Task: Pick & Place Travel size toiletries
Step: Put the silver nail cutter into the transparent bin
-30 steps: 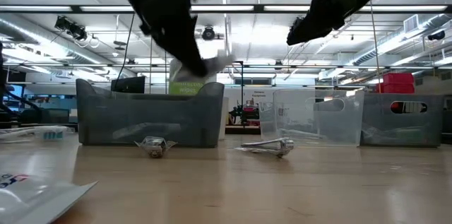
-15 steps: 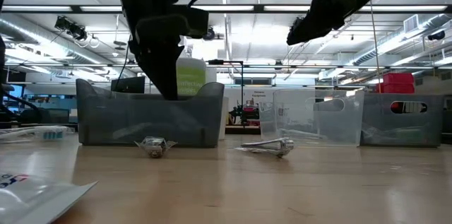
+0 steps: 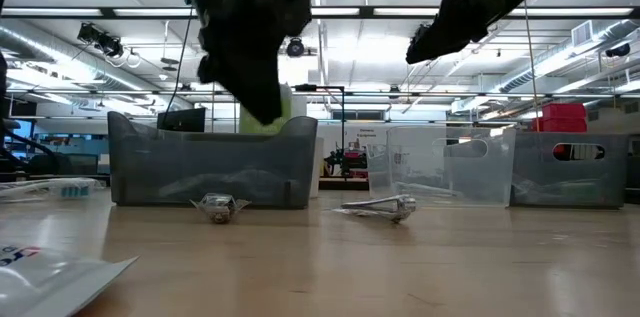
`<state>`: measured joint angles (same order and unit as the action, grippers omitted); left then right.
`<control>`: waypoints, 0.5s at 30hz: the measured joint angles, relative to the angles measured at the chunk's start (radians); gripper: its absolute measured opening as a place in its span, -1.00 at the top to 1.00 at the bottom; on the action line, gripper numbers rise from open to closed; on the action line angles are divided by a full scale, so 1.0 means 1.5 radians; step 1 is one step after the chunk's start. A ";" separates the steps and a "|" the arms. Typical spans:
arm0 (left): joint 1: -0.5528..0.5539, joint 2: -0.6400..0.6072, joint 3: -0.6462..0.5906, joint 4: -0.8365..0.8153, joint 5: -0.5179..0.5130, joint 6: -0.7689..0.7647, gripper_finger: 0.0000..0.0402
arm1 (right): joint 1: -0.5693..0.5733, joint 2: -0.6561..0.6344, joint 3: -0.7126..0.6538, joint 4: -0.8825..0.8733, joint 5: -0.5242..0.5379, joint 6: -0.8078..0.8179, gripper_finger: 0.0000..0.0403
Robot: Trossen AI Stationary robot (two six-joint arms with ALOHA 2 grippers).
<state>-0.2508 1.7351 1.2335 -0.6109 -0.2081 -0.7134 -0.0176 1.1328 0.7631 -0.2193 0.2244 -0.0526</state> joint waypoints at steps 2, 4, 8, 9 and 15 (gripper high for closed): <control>-0.014 0.000 0.014 0.001 -0.036 0.016 0.40 | 0.000 0.000 0.000 0.004 0.000 0.001 0.33; -0.027 -0.001 0.028 -0.004 -0.072 0.019 0.42 | 0.000 0.000 0.000 0.028 0.000 0.015 0.34; -0.049 -0.010 0.080 -0.007 -0.086 0.053 0.44 | 0.013 0.000 0.000 0.123 -0.002 0.097 0.36; -0.055 -0.018 0.096 -0.018 -0.086 0.060 0.44 | 0.019 0.000 0.000 0.144 -0.012 0.110 0.36; -0.086 -0.066 0.162 -0.161 -0.172 0.079 0.43 | 0.119 0.017 0.000 0.241 -0.046 0.125 0.39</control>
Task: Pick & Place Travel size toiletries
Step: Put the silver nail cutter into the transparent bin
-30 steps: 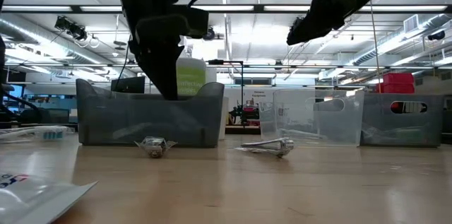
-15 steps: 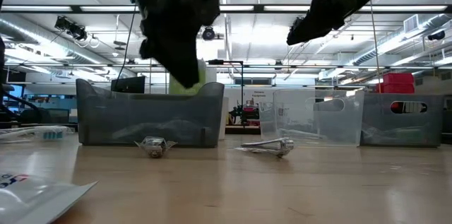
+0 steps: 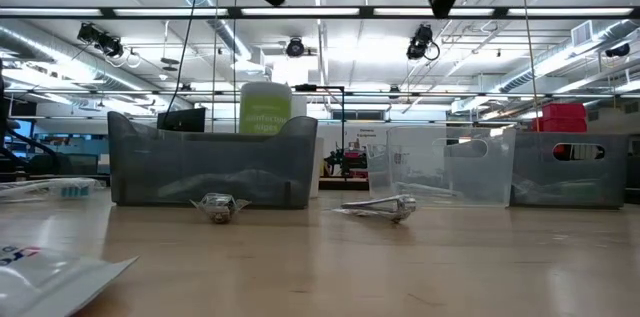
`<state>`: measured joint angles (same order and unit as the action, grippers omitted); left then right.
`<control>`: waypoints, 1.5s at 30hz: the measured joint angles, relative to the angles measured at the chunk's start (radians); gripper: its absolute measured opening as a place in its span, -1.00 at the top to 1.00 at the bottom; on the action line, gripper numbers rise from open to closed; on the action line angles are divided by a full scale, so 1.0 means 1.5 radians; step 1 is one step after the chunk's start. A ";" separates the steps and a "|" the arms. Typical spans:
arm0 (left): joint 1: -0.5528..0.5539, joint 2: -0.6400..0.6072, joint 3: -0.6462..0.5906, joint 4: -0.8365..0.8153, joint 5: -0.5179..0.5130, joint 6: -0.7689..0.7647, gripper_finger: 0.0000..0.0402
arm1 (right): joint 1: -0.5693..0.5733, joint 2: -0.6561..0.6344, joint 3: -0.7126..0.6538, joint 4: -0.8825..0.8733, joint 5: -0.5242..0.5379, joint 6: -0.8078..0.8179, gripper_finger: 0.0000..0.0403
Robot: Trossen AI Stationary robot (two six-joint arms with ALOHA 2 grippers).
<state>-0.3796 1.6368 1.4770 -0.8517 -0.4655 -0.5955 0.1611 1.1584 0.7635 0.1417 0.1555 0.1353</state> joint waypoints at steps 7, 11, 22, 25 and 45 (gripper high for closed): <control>-0.017 -0.056 0.000 -0.175 -0.129 -0.066 0.45 | 0.164 0.076 0.019 0.024 0.142 0.097 0.40; -0.013 -0.070 -0.028 -0.186 -0.140 -0.072 0.45 | 0.232 0.149 0.071 0.019 0.169 0.141 0.40; 0.005 -0.066 -0.139 -0.076 -0.144 -0.140 0.45 | 0.274 0.438 0.276 -0.230 0.141 0.351 0.40; 0.000 -0.066 -0.172 -0.030 -0.141 -0.162 0.45 | 0.273 0.494 0.285 -0.250 0.163 0.386 0.40; -0.028 -0.066 -0.324 0.342 -0.153 -0.067 0.45 | 0.241 0.597 0.287 -0.284 0.277 0.488 0.39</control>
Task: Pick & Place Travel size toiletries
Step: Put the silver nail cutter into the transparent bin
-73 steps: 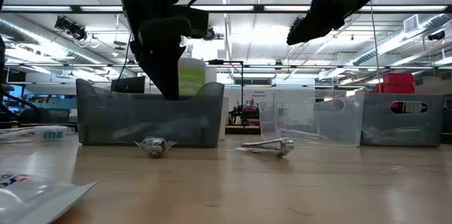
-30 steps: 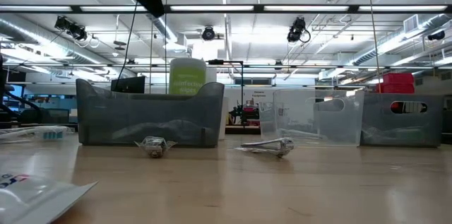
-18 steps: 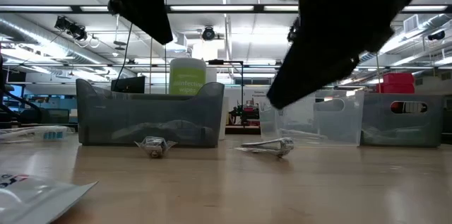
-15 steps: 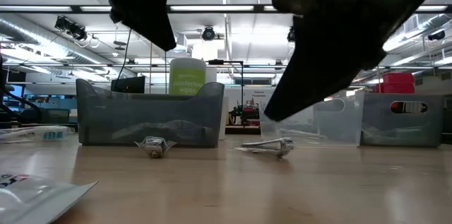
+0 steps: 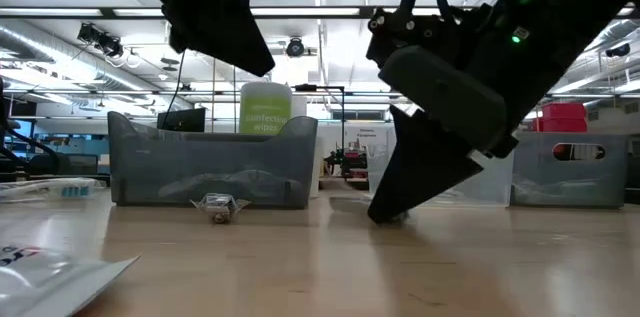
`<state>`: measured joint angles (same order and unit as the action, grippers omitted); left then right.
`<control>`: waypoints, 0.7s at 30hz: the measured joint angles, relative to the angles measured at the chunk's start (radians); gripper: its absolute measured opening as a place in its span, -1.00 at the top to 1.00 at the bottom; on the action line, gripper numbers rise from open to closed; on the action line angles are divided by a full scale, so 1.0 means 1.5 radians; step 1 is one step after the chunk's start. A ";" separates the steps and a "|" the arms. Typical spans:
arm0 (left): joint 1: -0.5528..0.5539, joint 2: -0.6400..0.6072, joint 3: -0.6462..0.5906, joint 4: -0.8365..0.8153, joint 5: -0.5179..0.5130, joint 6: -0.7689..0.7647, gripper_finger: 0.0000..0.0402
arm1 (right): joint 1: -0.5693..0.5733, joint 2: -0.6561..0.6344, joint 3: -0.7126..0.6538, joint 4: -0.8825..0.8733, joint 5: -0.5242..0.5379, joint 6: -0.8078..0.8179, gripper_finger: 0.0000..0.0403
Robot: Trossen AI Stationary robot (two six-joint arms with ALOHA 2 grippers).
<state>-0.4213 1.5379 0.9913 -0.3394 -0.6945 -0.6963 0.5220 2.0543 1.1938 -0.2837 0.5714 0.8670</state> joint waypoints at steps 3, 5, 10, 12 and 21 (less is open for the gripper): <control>0.000 0.000 0.000 0.003 0.000 0.016 0.45 | -0.002 0.004 0.001 0.007 -0.006 -0.010 0.40; 0.000 0.000 0.000 0.009 0.000 0.025 0.45 | -0.002 0.004 0.001 0.008 -0.009 -0.019 0.45; 0.000 0.000 0.000 0.012 0.001 0.046 0.45 | -0.003 0.003 0.001 0.004 -0.015 -0.032 0.68; 0.000 0.000 0.000 0.012 0.001 0.046 0.45 | -0.003 0.002 0.001 0.006 -0.022 -0.042 0.73; 0.000 0.000 0.000 0.012 0.002 0.041 0.45 | 0.011 -0.042 0.042 -0.096 -0.071 -0.094 0.73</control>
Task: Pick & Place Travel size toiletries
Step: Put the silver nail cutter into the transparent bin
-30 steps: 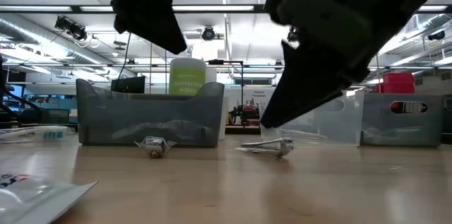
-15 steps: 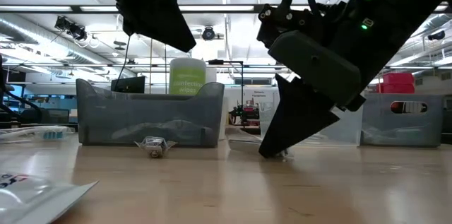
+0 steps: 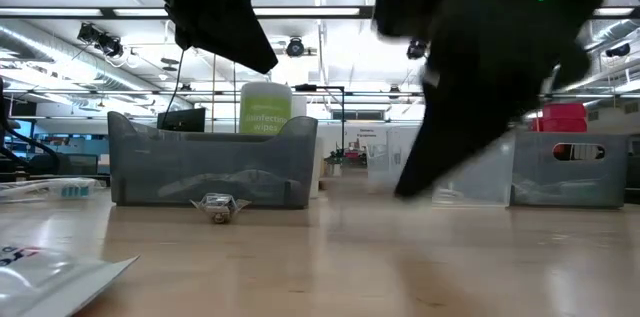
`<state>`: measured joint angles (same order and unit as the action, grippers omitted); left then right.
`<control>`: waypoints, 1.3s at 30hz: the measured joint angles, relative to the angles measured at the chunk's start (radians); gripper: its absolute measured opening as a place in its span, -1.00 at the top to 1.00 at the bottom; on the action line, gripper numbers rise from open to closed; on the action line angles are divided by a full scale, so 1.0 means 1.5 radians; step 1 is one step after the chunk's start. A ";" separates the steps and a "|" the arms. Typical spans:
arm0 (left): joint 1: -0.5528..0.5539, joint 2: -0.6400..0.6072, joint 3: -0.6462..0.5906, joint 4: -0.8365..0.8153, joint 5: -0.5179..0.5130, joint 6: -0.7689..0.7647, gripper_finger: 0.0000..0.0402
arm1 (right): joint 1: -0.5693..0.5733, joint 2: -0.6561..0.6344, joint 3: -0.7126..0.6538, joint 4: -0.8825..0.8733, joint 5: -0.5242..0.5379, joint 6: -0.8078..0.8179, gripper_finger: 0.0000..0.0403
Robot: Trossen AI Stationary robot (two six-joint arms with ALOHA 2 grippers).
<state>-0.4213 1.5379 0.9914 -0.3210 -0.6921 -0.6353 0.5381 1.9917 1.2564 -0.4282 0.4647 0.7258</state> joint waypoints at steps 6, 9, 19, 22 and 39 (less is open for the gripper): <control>0.000 0.000 0.000 0.000 -0.002 0.000 0.45 | 0.013 -0.111 0.025 -0.154 0.063 -0.001 0.73; 0.000 0.000 0.000 0.001 -0.002 0.000 0.45 | 0.018 -0.171 0.027 -0.227 0.126 -0.001 0.72; 0.000 0.000 0.000 0.004 -0.003 -0.003 0.45 | -0.009 -0.256 0.027 -0.404 0.211 0.044 0.69; 0.000 0.000 0.000 0.005 -0.005 -0.004 0.45 | -0.021 -0.253 0.027 -0.418 0.211 0.046 0.68; 0.000 0.000 0.000 0.004 -0.002 -0.010 0.45 | -0.091 -0.248 0.018 -0.406 0.125 0.072 0.67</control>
<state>-0.4213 1.5379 0.9920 -0.3145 -0.6954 -0.6502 0.4021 1.6192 1.2835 -1.0374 0.6518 0.8339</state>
